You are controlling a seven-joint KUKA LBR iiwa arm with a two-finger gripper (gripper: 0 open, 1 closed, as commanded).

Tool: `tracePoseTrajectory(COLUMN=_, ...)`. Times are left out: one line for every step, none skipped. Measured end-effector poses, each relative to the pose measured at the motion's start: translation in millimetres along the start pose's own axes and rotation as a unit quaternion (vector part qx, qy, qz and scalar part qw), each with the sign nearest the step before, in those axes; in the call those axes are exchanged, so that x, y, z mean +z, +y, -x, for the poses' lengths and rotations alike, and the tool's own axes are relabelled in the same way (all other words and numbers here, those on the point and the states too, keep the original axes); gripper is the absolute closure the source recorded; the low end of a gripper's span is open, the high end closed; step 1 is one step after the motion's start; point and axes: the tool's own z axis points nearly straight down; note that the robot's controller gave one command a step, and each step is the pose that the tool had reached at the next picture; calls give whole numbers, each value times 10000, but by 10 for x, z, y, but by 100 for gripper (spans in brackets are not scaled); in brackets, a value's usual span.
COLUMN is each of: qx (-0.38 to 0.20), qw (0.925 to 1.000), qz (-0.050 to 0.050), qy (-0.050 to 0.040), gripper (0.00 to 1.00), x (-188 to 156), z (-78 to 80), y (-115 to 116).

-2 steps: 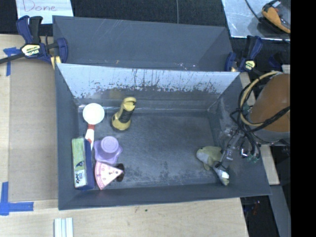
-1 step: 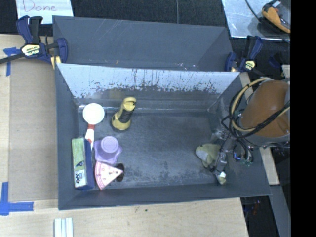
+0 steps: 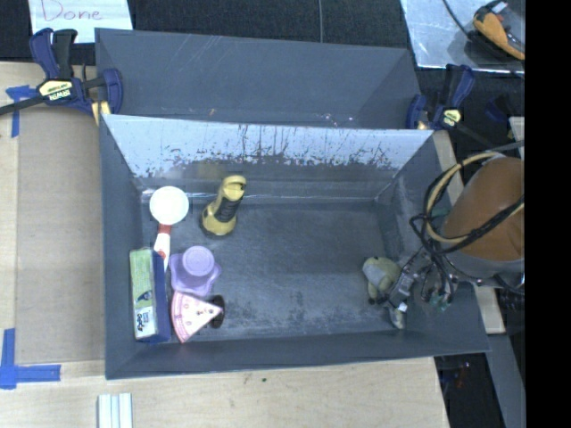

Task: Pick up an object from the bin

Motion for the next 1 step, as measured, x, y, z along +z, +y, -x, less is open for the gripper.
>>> tracePoseTrajectory(qx=-3, qw=10000, qz=-1, qy=0, gripper=100, x=0, z=0, y=0)
